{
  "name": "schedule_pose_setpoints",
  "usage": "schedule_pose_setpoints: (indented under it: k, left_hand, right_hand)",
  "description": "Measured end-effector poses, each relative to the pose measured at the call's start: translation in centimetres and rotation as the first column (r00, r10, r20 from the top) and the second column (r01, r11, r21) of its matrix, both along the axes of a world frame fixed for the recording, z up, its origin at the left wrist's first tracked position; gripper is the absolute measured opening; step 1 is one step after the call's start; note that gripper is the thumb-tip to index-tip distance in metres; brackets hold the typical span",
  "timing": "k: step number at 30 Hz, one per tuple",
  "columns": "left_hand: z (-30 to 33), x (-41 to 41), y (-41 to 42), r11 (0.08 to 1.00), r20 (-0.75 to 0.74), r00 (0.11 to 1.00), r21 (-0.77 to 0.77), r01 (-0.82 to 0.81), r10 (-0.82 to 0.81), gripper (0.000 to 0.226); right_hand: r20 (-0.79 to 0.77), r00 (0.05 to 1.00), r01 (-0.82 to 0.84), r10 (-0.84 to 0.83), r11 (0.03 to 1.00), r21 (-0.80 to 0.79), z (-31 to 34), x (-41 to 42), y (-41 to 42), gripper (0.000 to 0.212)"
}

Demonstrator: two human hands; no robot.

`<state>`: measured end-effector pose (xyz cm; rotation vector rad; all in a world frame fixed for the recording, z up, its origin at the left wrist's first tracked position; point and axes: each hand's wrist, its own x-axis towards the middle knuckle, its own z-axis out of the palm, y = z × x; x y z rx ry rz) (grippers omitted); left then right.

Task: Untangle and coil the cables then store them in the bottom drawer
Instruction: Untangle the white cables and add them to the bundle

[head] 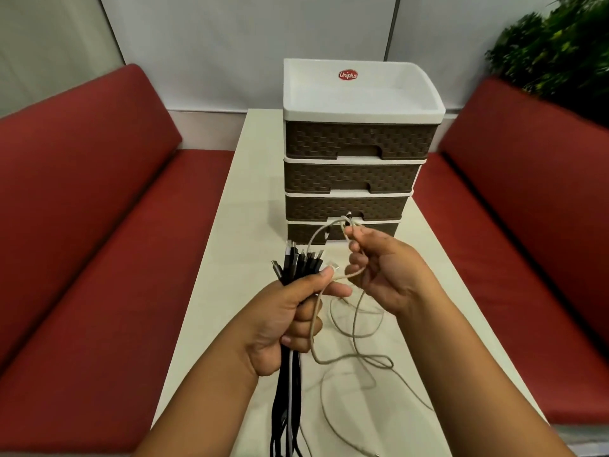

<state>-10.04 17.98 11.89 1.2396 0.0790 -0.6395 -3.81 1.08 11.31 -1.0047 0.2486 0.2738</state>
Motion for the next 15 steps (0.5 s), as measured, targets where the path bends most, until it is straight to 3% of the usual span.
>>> schedule_pose_setpoints:
  k: [3,4,7,12,15]
  left_hand:
    - [-0.5,0.5,-0.1,0.996,-0.036,0.995,-0.003,-0.088,0.088,0.036]
    - [-0.8,0.7,0.0,0.992,-0.05,0.991,-0.005,-0.126,0.126,0.035]
    - [-1.5,1.3,0.1,0.979,-0.081,0.976,-0.011,-0.203,0.201,0.031]
    - [-2.0,1.4,-0.1,0.97,-0.091,0.966,-0.007,-0.244,0.242,0.026]
    - [-2.4,1.5,-0.4,0.954,-0.093,0.95,-0.002,-0.299,0.297,0.022]
  right_hand:
    - [0.099,0.995,0.05,-0.018,0.94,-0.337,-1.2,-0.9,-0.2,0.019]
    - [0.108,0.994,0.06,-0.025,0.941,-0.332,-1.5,-1.3,-0.2,0.02]
    - [0.085,0.996,0.008,0.002,0.992,-0.123,-1.8,-2.2,-0.3,0.02]
    - [0.185,0.979,0.02,0.087,0.861,-0.508,-3.2,-3.2,-0.7,0.02]
    - [0.266,0.949,-0.004,0.167,0.855,-0.519,-3.3,-4.0,-0.8,0.019]
